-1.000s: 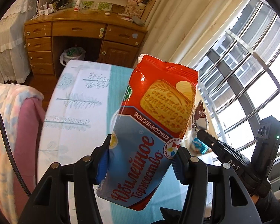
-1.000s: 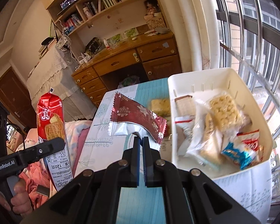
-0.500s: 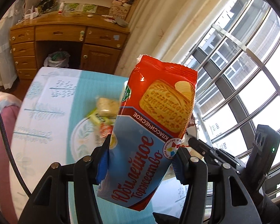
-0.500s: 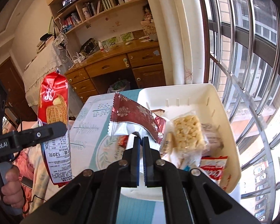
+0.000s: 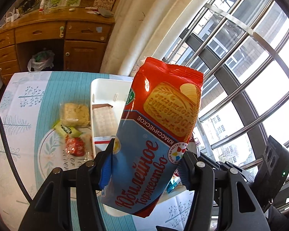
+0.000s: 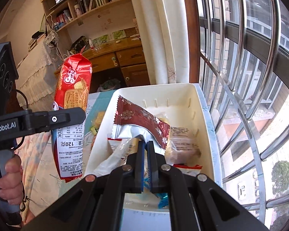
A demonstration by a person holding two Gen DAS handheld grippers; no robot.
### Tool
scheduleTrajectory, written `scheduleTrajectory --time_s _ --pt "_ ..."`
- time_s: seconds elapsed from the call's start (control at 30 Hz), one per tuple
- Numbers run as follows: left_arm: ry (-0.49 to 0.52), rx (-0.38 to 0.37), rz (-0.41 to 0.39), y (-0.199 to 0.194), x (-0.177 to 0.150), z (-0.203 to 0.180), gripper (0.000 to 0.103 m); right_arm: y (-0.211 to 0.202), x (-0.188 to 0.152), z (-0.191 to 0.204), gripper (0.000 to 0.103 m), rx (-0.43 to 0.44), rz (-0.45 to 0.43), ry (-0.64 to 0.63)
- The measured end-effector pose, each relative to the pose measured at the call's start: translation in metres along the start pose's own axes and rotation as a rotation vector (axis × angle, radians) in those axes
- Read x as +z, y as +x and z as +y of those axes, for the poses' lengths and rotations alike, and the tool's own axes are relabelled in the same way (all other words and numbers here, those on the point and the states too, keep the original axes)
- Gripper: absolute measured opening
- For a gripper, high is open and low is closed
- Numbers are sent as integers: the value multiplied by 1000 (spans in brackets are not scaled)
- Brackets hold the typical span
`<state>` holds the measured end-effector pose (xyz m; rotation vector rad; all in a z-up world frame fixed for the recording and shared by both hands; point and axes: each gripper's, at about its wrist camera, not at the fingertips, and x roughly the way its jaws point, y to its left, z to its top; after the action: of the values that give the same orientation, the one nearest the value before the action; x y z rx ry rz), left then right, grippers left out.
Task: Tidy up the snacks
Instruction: 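Lower the biscuit pack and chocolate bar into the white tray and open both grippers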
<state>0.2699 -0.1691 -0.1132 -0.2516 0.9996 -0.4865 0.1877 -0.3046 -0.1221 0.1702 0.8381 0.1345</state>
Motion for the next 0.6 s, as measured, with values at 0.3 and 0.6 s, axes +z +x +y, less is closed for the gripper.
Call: scheduleTrajectory --time_s 0.3,0.6 --pt "4 -5 17 18 10 -10 56 4 2 -13 3 -1 9 5" --pt "-9 -17 -55 -3 16 -9 85 8 -1 -19 47 -46 46 78"
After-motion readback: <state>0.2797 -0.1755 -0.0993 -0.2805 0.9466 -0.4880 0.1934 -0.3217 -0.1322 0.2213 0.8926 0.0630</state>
